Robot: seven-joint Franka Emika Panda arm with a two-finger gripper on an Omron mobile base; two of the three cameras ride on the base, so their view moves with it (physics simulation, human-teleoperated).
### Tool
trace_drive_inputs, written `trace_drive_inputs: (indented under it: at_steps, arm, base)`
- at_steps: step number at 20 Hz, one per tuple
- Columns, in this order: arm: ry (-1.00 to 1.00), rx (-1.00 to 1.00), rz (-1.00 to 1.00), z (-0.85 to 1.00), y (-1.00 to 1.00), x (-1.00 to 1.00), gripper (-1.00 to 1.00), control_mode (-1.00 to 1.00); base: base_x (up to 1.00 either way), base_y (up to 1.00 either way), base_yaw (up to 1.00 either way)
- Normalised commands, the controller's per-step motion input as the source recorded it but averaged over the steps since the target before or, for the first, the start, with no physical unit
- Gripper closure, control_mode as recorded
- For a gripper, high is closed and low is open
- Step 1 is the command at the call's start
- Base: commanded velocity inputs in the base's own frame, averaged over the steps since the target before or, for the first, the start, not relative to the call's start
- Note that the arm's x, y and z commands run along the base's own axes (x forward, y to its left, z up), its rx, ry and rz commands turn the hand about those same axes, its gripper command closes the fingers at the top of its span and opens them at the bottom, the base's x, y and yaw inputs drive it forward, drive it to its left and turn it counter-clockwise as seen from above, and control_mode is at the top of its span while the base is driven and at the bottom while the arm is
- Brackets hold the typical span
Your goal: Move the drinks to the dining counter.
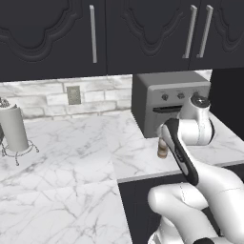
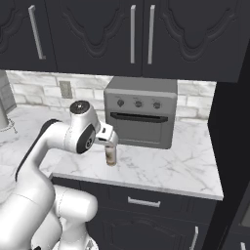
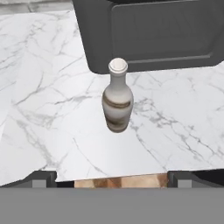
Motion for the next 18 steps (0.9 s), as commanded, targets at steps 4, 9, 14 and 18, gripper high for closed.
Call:
trace_drive_inputs:
  at_steps: [4,9,14,18]
  arm:
    - [0.0,0.0,0.0,0.0,0.0,0.4,-1.0,-1.0]
    - [0.0,0.0,0.0,0.0,0.0,0.18,-1.0,-1.0]
    - [0.0,0.0,0.02,-0.03,-0.15,0.0,-1.0,-1.0]
    - [0.0,0.0,0.03,-0.06,-0.21,0.08,-1.0,-1.0]
  base:
    - [0.0,0.0,0.0]
    - [0.0,0.0,0.0]
    - [0.0,0.0,0.0]
    - [0.0,0.0,0.0]
